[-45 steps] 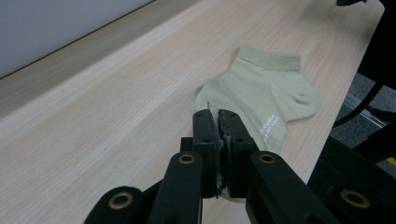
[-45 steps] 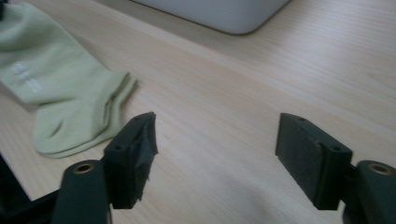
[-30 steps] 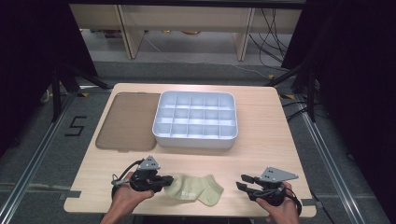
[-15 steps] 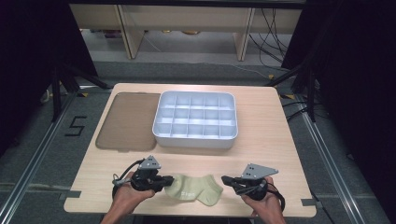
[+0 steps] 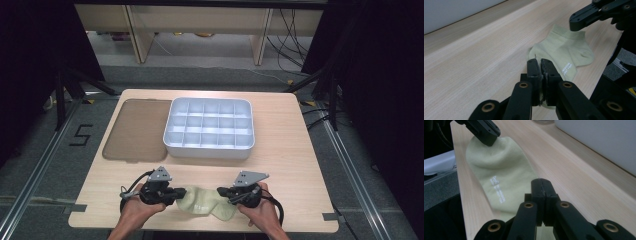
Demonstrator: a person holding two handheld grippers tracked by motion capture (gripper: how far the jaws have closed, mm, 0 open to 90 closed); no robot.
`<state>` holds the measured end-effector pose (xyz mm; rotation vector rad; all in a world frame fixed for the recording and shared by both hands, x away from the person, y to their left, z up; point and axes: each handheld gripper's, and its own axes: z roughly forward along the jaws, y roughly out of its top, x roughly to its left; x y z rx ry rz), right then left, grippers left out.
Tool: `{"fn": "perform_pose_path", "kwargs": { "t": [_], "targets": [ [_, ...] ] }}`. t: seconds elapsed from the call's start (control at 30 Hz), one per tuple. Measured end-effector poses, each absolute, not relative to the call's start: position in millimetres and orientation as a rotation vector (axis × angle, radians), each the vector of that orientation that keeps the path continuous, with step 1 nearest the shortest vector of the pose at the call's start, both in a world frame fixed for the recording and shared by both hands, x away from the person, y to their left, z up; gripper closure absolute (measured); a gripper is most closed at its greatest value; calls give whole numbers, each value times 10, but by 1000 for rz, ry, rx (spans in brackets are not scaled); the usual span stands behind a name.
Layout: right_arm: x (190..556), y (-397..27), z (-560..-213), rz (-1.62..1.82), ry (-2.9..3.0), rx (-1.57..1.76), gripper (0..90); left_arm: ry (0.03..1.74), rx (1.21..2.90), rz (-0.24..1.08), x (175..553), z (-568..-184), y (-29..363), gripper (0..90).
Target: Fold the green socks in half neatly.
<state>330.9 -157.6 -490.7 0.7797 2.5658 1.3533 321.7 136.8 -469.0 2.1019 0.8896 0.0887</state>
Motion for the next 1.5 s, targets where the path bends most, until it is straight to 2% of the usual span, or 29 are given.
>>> {"fn": "perform_pose_path", "kwargs": {
  "t": [0.3, 0.97, 1.17, 1.3, 1.47, 1.5],
  "targets": [
    [3436, -1268, -4996, 1270, 2608, 750, 900, 898, 2097, 87, 3214, -4696, 1359, 853],
    [3599, -1085, -5152, 1193, 2658, 791, 900, 876, 2092, 100, 3223, -4662, 1336, 853],
    [3582, -1116, -5071, 1238, 2657, 771, 900, 879, 2091, 105, 3234, -4653, 1339, 853],
    [3438, -1190, -4959, 1293, 2686, 751, 900, 894, 2081, 105, 3240, -4654, 1359, 853],
    [3306, -1180, -4984, 1298, 2729, 711, 900, 875, 2108, 117, 3238, -4638, 1362, 853],
    [3244, -1150, -5017, 1273, 2752, 698, 900, 892, 2071, 111, 3229, -4645, 1336, 853]
  ]
}}
